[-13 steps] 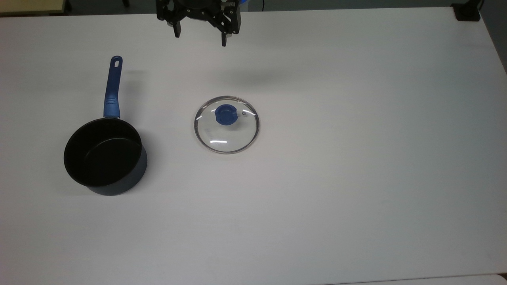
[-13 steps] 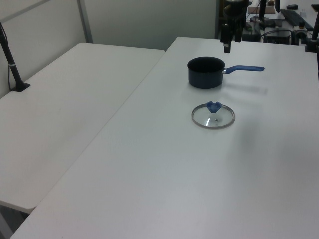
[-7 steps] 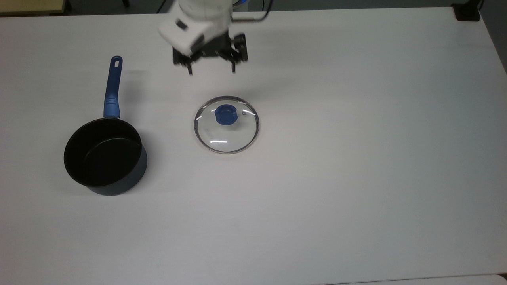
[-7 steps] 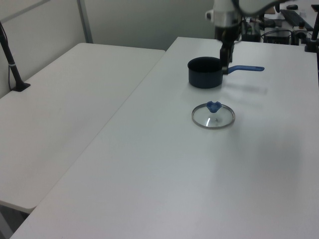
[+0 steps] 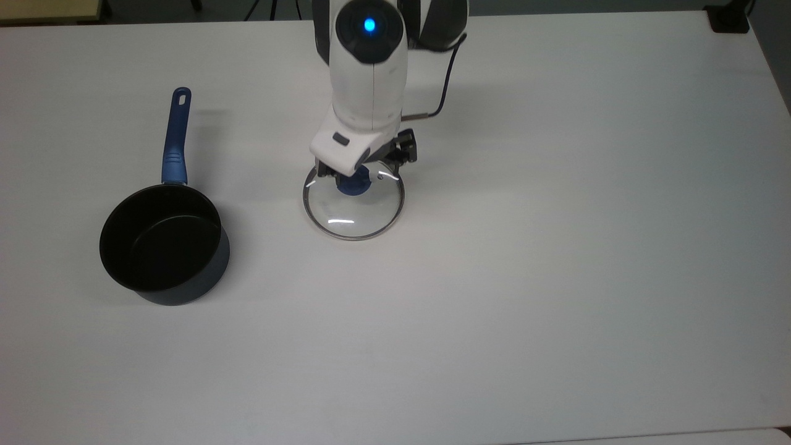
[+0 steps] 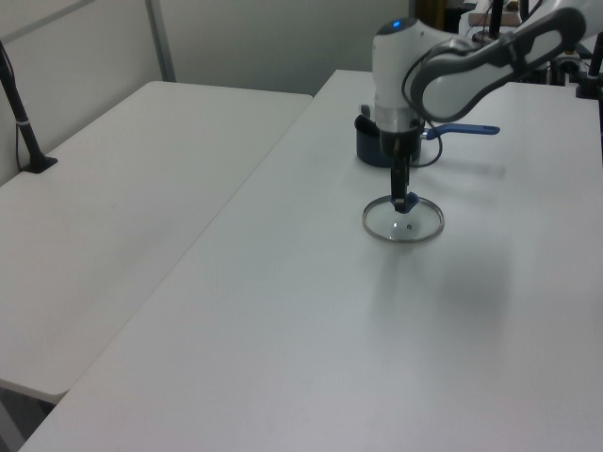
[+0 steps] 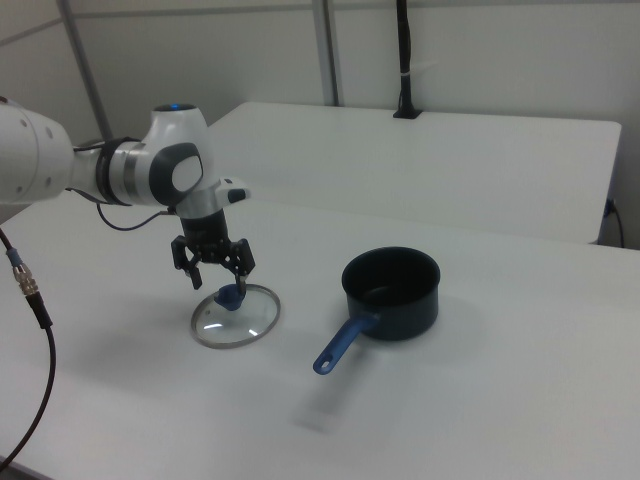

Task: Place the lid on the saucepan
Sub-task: 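Close the gripper on the blue knob of the glass lid, then lift the glass lid and carry it over the black saucepan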

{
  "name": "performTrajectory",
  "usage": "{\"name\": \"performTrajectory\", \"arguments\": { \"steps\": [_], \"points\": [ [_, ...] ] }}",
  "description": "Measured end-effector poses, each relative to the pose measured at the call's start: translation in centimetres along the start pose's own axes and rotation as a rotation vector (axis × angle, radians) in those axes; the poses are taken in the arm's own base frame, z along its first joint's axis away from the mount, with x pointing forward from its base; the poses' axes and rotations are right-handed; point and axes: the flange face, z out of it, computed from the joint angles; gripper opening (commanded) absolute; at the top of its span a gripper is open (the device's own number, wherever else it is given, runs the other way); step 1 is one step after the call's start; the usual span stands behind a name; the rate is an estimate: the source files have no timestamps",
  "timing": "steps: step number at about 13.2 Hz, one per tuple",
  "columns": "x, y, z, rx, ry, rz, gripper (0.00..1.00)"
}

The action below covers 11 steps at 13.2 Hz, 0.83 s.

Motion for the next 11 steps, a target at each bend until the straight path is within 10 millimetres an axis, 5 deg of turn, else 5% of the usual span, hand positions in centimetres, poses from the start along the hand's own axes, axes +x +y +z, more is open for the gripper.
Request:
{"name": "performTrajectory", "arguments": {
  "steps": [2,4,6,9,11],
  "points": [
    [0.2,0.4,0.9,0.0,-0.003,0.004,0.84],
    [0.2,0.7,0.9,-0.001,-0.002,0.008,0.86],
    [0.2,1.0,1.0,-0.001,-0.004,0.011,1.0],
    [0.0,2.4,1.0,-0.001,-0.004,0.034,1.0],
    [-0.1,2.6,1.0,0.0,-0.005,0.038,0.9]
  ]
}}
